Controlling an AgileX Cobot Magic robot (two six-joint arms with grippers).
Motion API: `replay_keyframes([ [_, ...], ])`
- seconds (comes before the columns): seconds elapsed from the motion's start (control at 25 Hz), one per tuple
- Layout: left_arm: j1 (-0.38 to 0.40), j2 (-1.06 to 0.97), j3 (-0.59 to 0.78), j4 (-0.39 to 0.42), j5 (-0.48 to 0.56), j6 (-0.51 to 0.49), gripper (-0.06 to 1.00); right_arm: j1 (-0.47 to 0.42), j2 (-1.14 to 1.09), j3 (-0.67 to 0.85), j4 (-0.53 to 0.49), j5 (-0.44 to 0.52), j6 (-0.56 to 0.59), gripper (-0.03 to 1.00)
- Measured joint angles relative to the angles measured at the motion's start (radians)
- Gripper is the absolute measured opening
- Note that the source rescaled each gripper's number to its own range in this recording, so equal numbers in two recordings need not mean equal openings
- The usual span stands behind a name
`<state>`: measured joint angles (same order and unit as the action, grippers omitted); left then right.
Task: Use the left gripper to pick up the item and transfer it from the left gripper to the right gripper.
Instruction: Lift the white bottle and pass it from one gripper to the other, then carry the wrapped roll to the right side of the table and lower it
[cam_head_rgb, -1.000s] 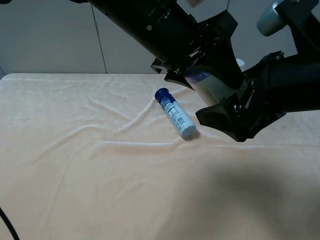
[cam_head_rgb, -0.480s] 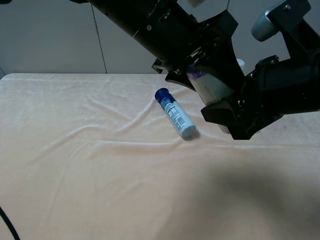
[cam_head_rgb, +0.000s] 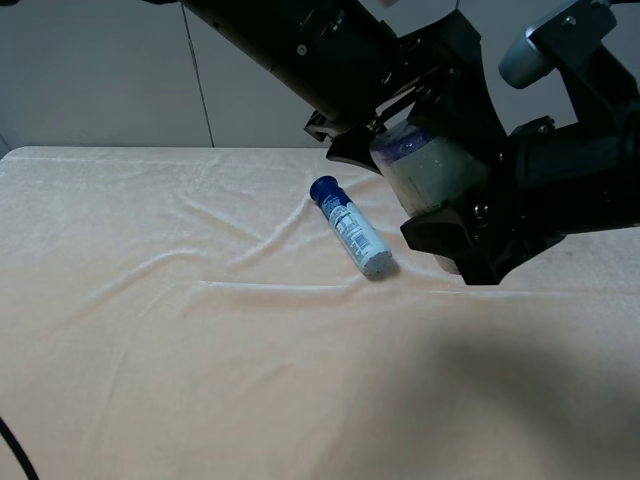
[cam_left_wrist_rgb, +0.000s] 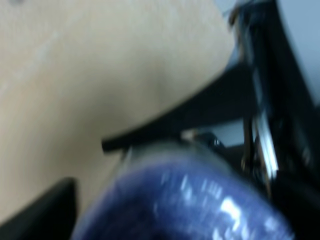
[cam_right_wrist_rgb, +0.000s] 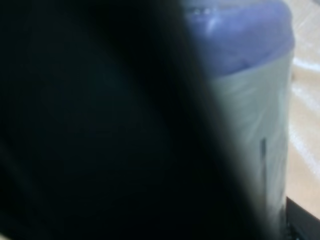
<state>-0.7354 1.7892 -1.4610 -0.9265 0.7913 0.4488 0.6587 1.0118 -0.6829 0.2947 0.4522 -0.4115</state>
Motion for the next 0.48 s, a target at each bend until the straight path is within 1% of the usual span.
replay_keyframes([
  [0.08,0.001,0.0,0.0,0.009,-0.007,-0.001,0.87,0.0,0.0,0.0,0.001,0.002,0.0,0.03],
  [0.12,0.001,0.0,0.0,0.016,-0.006,-0.001,0.92,0.0,0.0,0.0,0.001,0.007,0.0,0.03],
  [0.2,0.001,0.0,0.0,0.023,-0.001,-0.002,0.96,0.0,0.0,0.0,0.001,0.007,0.0,0.03],
  [0.32,0.013,-0.002,0.0,0.03,0.025,-0.002,0.99,0.0,0.0,0.0,0.001,0.007,0.0,0.03],
  [0.48,0.061,-0.033,0.0,0.034,0.055,-0.002,0.99,0.0,0.001,0.0,0.001,0.009,0.0,0.03],
])
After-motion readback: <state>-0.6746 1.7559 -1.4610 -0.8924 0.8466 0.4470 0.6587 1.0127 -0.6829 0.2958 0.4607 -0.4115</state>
